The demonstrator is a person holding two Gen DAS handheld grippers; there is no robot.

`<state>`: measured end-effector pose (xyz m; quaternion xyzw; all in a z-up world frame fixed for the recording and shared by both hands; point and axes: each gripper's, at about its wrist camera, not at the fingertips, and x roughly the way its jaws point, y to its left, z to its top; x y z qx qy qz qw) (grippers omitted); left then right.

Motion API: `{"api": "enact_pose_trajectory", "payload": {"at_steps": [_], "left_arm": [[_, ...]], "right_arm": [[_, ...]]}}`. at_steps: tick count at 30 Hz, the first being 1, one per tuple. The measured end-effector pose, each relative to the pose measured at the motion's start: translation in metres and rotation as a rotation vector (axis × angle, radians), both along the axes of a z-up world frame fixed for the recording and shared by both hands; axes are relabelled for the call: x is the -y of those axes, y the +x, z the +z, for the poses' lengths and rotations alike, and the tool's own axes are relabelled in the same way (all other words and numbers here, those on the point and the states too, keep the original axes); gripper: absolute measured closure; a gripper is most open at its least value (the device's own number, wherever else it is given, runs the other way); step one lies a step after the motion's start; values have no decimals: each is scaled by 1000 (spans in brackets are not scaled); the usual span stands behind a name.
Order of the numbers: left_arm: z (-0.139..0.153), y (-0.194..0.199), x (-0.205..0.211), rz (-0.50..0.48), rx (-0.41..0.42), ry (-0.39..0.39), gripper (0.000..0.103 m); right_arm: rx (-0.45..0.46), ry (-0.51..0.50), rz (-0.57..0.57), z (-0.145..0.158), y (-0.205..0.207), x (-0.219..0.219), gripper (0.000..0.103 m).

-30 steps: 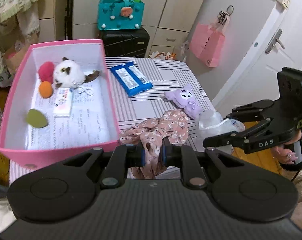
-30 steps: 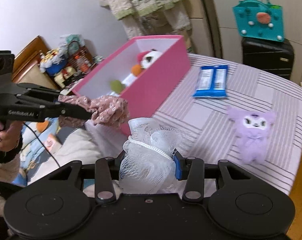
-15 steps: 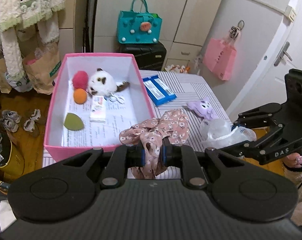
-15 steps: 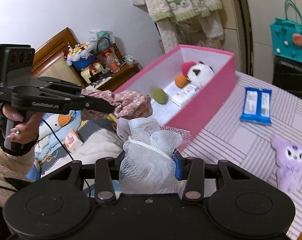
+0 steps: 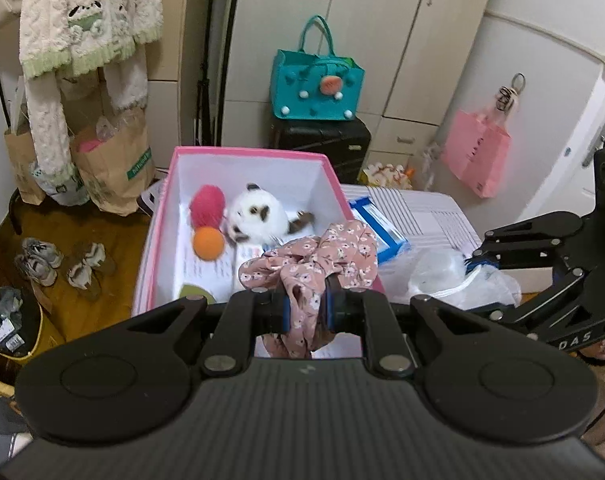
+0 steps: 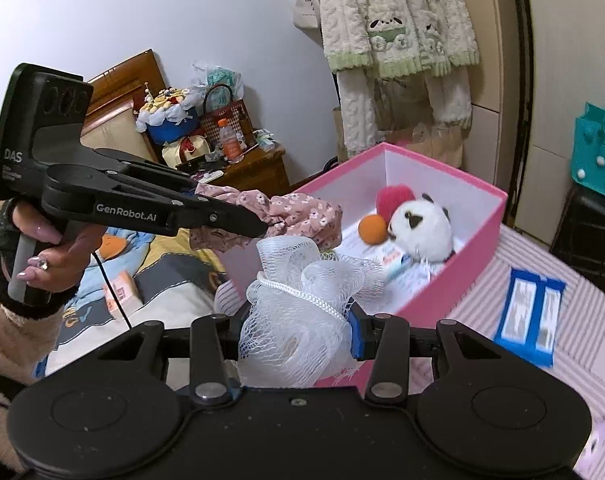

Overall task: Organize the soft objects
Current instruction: 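Lower the floral cloth with the left gripper while the right gripper lowers the mesh puff over the box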

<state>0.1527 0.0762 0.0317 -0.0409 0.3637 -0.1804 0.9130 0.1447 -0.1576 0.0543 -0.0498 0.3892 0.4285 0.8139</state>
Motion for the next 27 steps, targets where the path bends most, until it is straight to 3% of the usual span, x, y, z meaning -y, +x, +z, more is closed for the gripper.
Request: {"api": "enact_pose_trajectory", "payload": {"at_steps": [11,18,22,27], "left_arm": [[-16,63,-6,50,16,22,89],[-34,96,-12,70,-9,-31,89],[-43,107,-16,61,-23,-47,89],[-50,123,-17,88,-28,-25,89]], "right_arm": [[17,-85,34,-33,59,-54,53],[-37,-180,65,-69,103,-95,53],[-87,-169,73,-82,126,-100,53],[-75,-214,107,-90,142,-119,48]]}}
